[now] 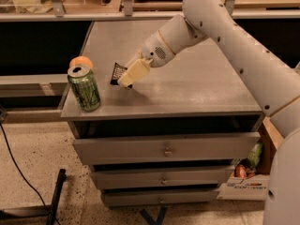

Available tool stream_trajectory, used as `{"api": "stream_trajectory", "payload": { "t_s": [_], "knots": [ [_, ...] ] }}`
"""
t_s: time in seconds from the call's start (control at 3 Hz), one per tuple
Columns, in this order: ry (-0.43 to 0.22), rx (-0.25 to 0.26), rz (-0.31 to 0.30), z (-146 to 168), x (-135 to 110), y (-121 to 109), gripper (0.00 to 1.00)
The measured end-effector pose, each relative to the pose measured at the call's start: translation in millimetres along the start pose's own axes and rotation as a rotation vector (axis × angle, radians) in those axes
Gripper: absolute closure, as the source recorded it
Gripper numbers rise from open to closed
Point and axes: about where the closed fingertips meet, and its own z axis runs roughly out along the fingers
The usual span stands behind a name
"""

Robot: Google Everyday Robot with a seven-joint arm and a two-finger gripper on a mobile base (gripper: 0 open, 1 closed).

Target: Move rxbar chocolate near green can

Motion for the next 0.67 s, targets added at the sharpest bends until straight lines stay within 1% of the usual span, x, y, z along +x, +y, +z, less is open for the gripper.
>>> {"api": "stream_trajectory", "payload": {
  "t_s": [0.33,0.67],
  "knots": [
    [-0.026,0.022,-0.079,11.1,9.7,-5.0,0.83],
    [-0.037,0.064,-0.132,17.4,16.6,-8.9,0.59]
  ]
}}
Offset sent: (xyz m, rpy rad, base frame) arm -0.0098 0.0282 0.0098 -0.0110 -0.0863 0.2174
